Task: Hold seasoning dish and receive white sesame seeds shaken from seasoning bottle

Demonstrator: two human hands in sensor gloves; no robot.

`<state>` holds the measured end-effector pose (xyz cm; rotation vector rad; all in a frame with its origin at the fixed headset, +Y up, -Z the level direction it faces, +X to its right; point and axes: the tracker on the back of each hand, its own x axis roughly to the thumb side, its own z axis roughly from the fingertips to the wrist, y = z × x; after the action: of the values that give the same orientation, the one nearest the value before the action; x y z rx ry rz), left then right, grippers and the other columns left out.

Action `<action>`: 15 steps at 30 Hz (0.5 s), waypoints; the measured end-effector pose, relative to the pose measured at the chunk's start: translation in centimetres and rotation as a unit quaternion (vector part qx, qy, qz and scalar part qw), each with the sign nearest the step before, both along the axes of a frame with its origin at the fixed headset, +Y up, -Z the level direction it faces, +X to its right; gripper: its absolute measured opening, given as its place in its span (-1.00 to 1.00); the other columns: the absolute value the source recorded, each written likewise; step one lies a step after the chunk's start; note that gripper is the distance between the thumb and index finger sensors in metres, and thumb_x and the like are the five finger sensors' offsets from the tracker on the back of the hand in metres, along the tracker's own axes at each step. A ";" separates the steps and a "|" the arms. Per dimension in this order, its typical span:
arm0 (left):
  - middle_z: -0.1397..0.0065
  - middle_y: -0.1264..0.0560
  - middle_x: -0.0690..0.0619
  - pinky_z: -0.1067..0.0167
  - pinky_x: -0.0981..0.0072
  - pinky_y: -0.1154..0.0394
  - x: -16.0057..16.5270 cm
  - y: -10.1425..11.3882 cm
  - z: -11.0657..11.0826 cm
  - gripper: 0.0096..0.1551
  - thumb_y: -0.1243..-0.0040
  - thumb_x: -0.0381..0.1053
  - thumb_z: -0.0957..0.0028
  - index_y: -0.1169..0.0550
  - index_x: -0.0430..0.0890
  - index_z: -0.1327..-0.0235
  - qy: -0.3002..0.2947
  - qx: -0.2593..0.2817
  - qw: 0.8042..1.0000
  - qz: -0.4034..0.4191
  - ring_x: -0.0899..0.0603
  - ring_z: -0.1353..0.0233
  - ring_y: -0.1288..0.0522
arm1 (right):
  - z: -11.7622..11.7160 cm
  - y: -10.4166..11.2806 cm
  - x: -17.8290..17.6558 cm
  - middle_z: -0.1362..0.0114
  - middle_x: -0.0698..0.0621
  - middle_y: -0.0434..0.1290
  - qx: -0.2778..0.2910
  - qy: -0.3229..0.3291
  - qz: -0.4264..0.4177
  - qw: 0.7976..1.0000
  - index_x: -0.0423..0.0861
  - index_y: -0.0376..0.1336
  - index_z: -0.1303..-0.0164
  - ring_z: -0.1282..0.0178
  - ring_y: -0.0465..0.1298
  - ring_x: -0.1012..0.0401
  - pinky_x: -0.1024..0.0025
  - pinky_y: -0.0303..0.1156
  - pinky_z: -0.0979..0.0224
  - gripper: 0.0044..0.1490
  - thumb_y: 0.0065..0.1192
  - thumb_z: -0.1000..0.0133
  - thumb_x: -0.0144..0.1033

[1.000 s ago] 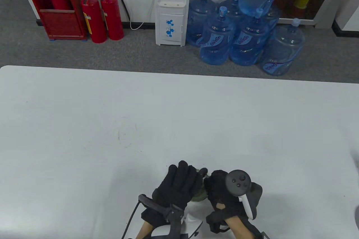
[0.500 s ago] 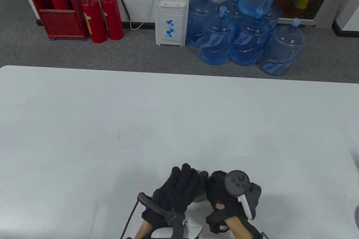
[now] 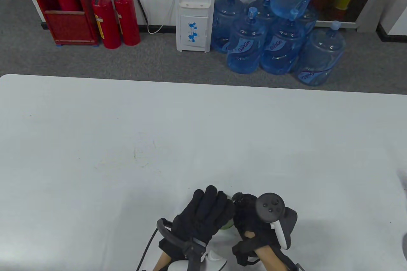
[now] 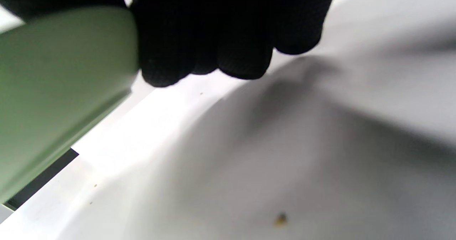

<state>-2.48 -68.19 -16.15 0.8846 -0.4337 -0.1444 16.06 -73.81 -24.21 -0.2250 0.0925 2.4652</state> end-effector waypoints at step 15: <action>-0.42 -0.47 0.44 -0.55 0.11 -0.40 0.5 -1.7 -1.3 -0.20 -0.78 0.01 0.30 -0.52 0.42 -0.16 0.080 -0.050 0.991 -0.094 0.01 -0.61 -0.39 | -0.1 -0.1 0.0 -0.44 0.13 0.42 0.009 -0.003 0.024 1.000 -0.04 0.51 0.13 -0.37 0.52 0.15 0.14 0.42 -0.47 -0.50 0.38 -0.03 0.15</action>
<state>-1.99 -69.93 -17.41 0.7263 -0.3715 -0.3611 16.06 -73.91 -24.31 -0.2297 0.0640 2.5124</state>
